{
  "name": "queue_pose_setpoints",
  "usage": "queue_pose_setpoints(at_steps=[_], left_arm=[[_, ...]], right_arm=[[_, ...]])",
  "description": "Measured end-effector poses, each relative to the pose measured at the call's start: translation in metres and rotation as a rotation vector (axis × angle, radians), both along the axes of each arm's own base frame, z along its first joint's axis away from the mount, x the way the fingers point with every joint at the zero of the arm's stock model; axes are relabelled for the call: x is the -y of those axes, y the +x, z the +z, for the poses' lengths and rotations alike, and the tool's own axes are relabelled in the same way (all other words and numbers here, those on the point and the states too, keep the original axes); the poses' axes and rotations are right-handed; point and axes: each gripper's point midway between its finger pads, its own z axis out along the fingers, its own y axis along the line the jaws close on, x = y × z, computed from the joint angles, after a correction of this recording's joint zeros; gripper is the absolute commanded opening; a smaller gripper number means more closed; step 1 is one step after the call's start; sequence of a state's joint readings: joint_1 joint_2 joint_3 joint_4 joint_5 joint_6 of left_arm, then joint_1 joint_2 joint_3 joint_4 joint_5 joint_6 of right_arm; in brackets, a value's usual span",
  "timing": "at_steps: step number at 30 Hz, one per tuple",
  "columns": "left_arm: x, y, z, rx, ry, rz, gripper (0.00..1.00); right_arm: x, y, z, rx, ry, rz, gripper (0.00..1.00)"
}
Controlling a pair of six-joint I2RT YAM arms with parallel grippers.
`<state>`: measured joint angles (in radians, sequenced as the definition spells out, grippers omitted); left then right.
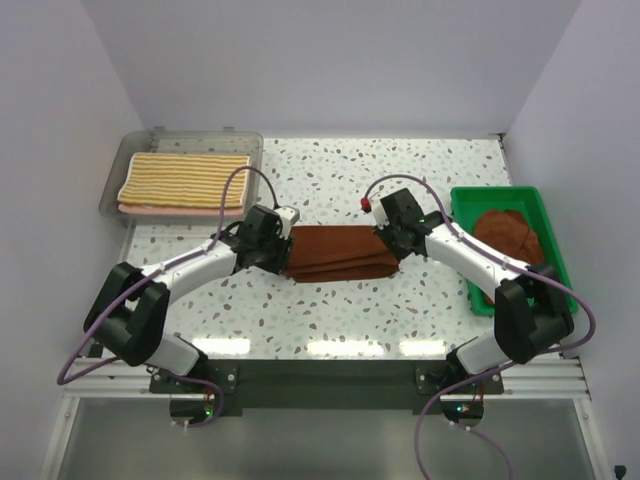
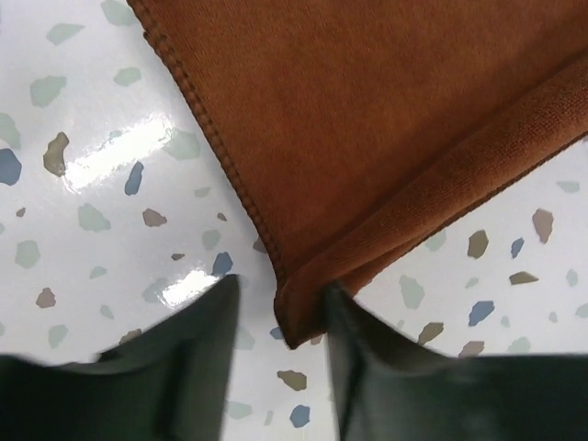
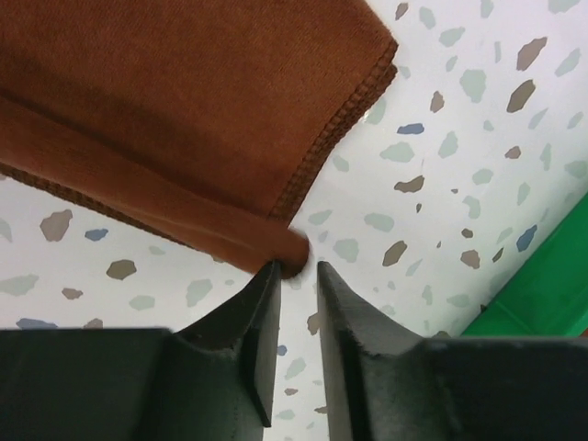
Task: Fold and stack the towels
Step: Fold the towel
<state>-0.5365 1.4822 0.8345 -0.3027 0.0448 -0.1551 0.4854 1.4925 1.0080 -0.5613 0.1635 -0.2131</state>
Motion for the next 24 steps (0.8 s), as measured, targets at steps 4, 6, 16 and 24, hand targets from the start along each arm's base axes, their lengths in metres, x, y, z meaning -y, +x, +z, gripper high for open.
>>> queue_pose_setpoints(at_steps=[4, 6, 16, 24], left_arm=[[0.0, -0.014, 0.006, -0.016, -0.042, 0.02, 0.72], [0.003, -0.019, 0.016, -0.008, -0.079, 0.027, 0.74], [0.009, -0.03, 0.071, 0.082, -0.252, 0.103, 0.65], [0.021, -0.007, 0.064, 0.022, -0.246, 0.189, 0.74]], right_arm=[[0.001, -0.015, -0.005, -0.054, 0.019, -0.025, 0.44], [0.001, -0.027, -0.004, -0.085, 0.037, -0.033, 0.5], [-0.02, -0.049, 0.029, -0.085, 0.229, -0.139, 0.54], [-0.03, -0.03, 0.022, -0.077, 0.298, -0.364, 0.63]])
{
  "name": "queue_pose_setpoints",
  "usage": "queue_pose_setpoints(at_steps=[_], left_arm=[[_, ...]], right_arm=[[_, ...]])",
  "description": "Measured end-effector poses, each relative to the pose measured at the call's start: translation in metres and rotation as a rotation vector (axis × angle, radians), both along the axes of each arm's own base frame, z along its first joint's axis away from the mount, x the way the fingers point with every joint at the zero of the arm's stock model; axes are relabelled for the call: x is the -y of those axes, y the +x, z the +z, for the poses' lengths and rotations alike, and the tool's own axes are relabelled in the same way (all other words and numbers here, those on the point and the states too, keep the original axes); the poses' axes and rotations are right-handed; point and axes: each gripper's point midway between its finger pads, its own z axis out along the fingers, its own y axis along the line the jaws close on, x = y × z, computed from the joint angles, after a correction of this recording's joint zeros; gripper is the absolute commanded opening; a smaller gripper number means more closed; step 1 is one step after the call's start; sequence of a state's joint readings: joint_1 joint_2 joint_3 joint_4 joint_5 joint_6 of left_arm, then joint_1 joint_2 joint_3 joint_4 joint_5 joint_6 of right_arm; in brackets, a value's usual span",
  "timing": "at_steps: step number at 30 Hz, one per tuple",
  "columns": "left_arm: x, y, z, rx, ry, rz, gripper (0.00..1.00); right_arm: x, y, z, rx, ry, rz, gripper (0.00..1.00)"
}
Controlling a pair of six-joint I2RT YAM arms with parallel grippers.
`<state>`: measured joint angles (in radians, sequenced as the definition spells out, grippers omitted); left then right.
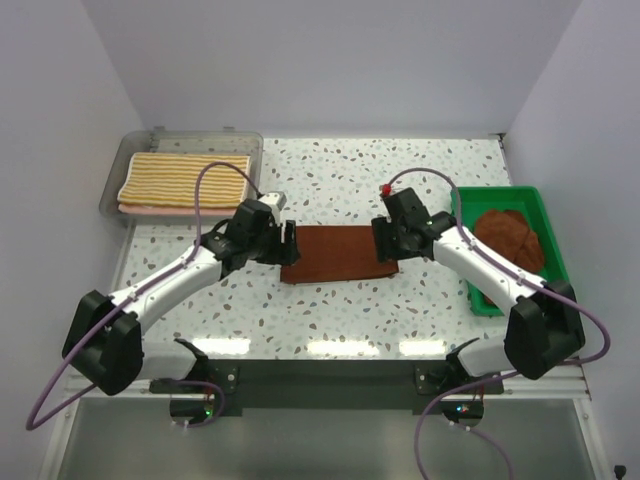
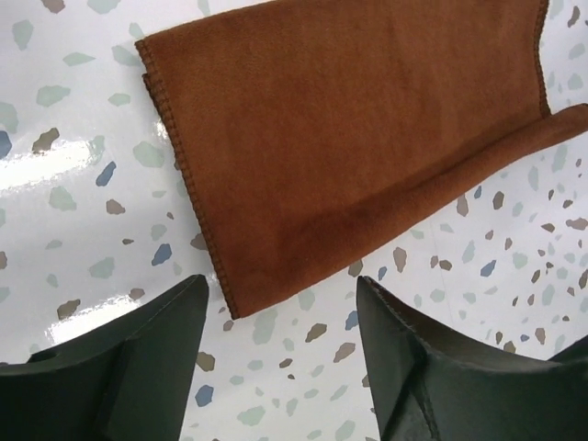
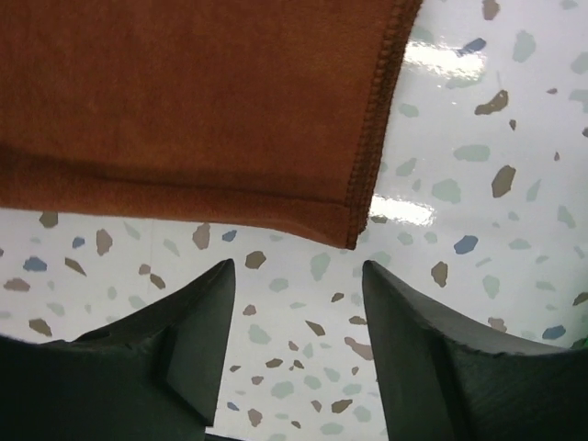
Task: Fold and stack the towels
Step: Fold the towel
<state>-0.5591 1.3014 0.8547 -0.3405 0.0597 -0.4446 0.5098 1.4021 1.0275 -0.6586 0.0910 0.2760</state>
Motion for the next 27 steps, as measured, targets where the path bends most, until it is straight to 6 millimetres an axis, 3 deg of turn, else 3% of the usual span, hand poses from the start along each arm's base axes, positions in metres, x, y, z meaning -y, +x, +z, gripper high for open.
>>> queue_pose_setpoints(at_steps=[3, 5, 14, 22, 27], left_arm=[[-0.005, -0.002, -0.005, -0.04, 0.001, 0.068, 0.79], [-0.009, -0.003, -0.008, -0.066, 0.003, 0.118, 0.89], [-0.013, -0.009, -0.033, -0.189, -0.022, 0.282, 0.89], [-0.013, -0.008, -0.044, -0.232, -0.037, 0.358, 0.88], [-0.015, -0.01, -0.051, -0.241, -0.038, 0.374, 0.86]], right_arm=[[0.007, 0.005, 0.001, 0.012, 0.006, -0.127, 0.76], [0.011, 0.008, 0.001, 0.011, 0.026, -0.215, 0.81], [0.031, 0.016, -0.011, -0.041, 0.129, -0.549, 0.78], [0.028, 0.016, -0.044, -0.126, 0.119, -0.66, 0.77], [0.032, 0.003, -0.062, -0.171, 0.096, -0.684, 0.72]])
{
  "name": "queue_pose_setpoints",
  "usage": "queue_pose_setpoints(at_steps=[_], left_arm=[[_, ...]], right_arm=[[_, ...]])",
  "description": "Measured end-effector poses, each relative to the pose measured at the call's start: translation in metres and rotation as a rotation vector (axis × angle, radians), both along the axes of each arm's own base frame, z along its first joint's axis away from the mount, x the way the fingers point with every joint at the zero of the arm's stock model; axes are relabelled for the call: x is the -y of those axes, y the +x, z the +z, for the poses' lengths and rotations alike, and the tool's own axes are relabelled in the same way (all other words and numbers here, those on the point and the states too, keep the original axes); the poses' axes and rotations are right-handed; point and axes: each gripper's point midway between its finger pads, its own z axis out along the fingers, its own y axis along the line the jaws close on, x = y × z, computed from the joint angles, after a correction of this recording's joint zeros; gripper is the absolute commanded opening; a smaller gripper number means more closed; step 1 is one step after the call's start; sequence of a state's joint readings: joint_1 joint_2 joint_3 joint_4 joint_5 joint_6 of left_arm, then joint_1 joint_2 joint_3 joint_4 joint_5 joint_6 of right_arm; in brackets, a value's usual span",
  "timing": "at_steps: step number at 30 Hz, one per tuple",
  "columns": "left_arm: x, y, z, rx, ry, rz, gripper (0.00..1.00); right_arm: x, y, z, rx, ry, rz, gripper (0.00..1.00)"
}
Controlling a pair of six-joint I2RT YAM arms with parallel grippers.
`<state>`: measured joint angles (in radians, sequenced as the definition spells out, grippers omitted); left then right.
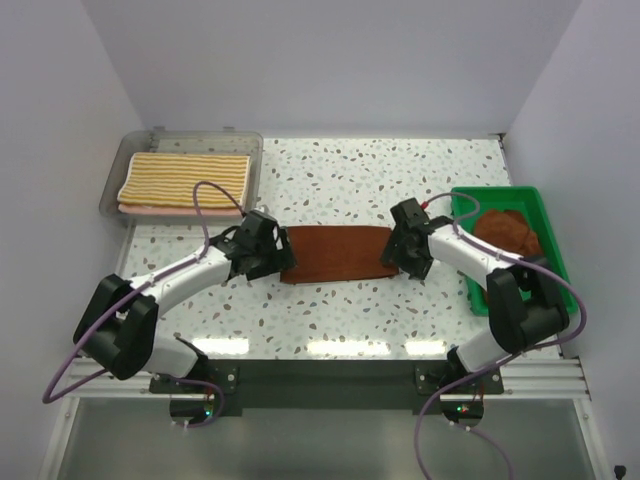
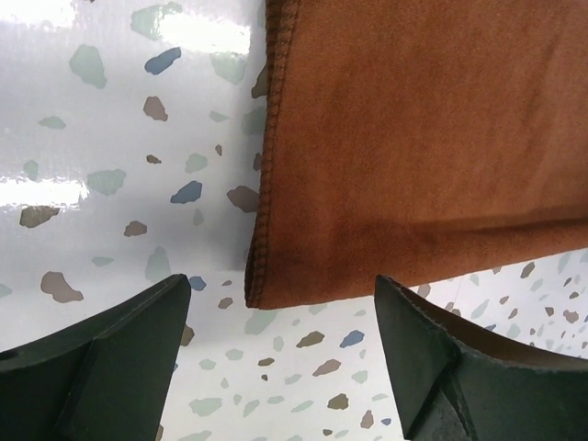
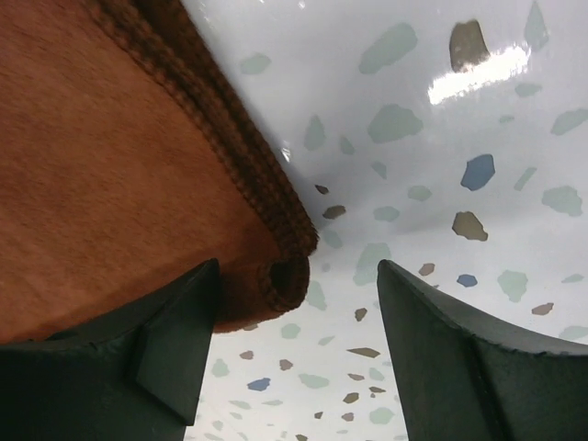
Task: Fold and stack the towels
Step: Fold the towel
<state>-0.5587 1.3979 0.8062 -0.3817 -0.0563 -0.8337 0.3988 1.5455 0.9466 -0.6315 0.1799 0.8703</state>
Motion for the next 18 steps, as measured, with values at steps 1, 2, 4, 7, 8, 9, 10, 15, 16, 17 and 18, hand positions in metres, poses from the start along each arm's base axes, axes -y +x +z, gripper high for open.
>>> queue_pose_setpoints(at_steps=[1, 2, 4, 7, 8, 9, 10, 15, 16, 17, 18], left_arm=[[-0.001, -0.002, -0.002, -0.007, 0.002, 0.003, 0.85], [-0.002, -0.003, -0.004, -0.013, 0.003, 0.006, 0.84], [-0.003, -0.006, -0.008, -0.026, 0.005, 0.013, 0.82], [-0.005, -0.009, -0.012, -0.035, 0.007, 0.017, 0.8], [-0.005, -0.01, -0.013, -0.037, 0.006, 0.016, 0.79], [-0.004, -0.009, -0.013, -0.035, 0.003, 0.015, 0.78], [-0.003, -0.009, -0.013, -0.034, -0.001, 0.013, 0.78], [0.003, -0.008, -0.015, -0.029, -0.028, -0.001, 0.75], [0.004, -0.007, -0.015, -0.025, -0.034, -0.003, 0.74], [0.004, -0.007, -0.016, -0.022, -0.038, -0.004, 0.74], [0.005, -0.007, -0.016, -0.02, -0.042, -0.006, 0.74]], right_arm=[[0.001, -0.006, -0.004, -0.015, 0.0, 0.0, 0.7], [0.002, -0.011, -0.007, -0.026, 0.0, 0.001, 0.68], [0.006, -0.022, -0.012, -0.045, 0.001, 0.0, 0.67], [0.009, -0.038, -0.017, -0.055, 0.015, -0.007, 0.63], [0.01, -0.043, -0.019, -0.055, 0.024, -0.011, 0.63], [0.011, -0.048, -0.02, -0.052, 0.034, -0.017, 0.62], [0.011, -0.051, -0.022, -0.046, 0.043, -0.022, 0.61], [0.003, -0.046, -0.02, 0.011, 0.105, -0.037, 0.59], [0.002, -0.043, -0.019, 0.028, 0.116, -0.042, 0.59], [0.0, -0.04, -0.017, 0.045, 0.13, -0.047, 0.59], [-0.002, -0.038, -0.016, 0.062, 0.143, -0.053, 0.59]])
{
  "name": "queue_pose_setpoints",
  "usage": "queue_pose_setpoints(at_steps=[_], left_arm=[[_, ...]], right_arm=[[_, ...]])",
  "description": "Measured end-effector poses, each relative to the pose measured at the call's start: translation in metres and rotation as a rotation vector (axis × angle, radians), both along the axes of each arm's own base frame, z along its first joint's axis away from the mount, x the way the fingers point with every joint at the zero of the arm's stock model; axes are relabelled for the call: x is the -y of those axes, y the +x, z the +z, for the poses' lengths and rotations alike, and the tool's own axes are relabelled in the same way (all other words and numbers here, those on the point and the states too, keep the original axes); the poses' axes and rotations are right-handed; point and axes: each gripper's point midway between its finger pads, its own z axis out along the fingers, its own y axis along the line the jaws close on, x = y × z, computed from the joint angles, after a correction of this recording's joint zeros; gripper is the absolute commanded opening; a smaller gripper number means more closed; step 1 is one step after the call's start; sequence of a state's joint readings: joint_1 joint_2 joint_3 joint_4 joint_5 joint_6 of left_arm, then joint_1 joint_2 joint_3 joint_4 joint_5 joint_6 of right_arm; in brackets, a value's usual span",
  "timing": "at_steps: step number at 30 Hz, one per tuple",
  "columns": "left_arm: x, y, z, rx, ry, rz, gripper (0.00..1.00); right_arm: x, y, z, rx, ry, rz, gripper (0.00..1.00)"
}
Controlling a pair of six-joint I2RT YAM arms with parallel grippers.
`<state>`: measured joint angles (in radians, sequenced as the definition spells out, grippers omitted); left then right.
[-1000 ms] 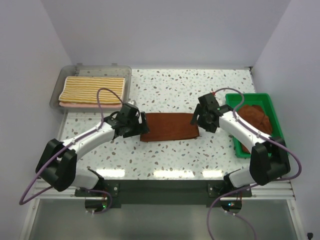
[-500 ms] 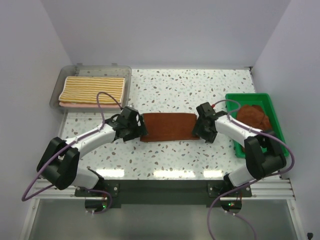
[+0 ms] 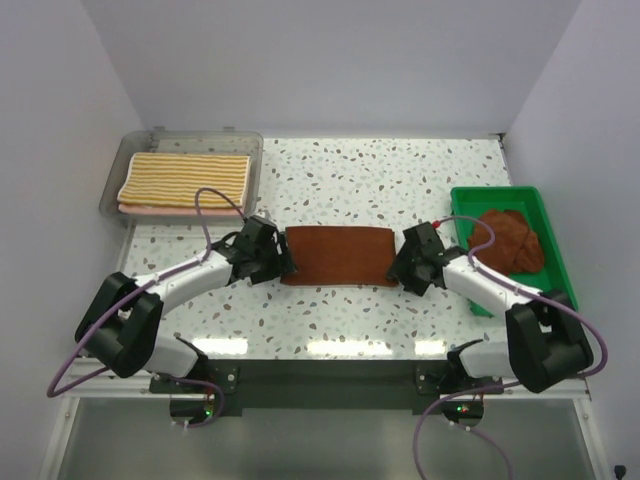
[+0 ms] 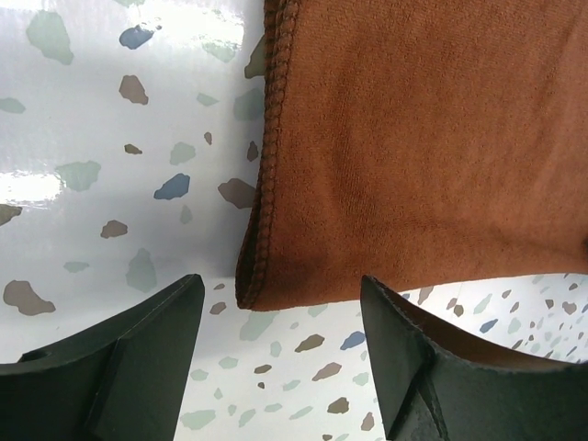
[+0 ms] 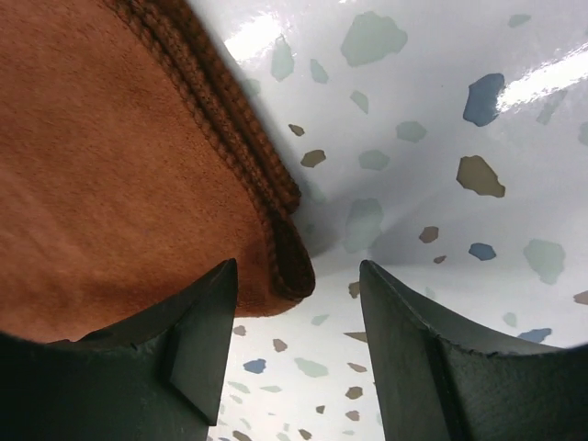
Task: Fold and stack the towels
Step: Fold the towel
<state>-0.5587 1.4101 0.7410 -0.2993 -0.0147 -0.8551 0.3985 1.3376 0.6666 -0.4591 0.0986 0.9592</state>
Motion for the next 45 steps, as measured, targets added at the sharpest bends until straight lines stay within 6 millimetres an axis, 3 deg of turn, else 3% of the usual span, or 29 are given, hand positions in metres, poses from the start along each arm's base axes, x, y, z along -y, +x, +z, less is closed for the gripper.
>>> queue_pose_setpoints(at_steps=[9, 16, 22, 35, 45], left_arm=[[0.003, -0.002, -0.005, -0.003, -0.03, 0.007, 0.7], [0.005, -0.005, -0.013, -0.014, -0.048, 0.011, 0.67], [0.005, -0.008, -0.017, -0.028, -0.06, 0.02, 0.64], [0.011, -0.006, -0.021, -0.021, -0.142, 0.059, 0.49], [0.006, -0.011, -0.029, -0.046, -0.163, 0.112, 0.15]], right_arm=[[-0.002, 0.001, -0.004, 0.076, 0.09, -0.085, 0.47], [0.0, 0.001, -0.008, 0.099, 0.12, -0.129, 0.21], [0.001, -0.001, -0.01, 0.095, 0.125, -0.143, 0.07], [-0.001, 0.0, -0.011, 0.092, 0.135, -0.132, 0.02], [-0.001, -0.001, -0.011, 0.093, 0.132, -0.119, 0.01]])
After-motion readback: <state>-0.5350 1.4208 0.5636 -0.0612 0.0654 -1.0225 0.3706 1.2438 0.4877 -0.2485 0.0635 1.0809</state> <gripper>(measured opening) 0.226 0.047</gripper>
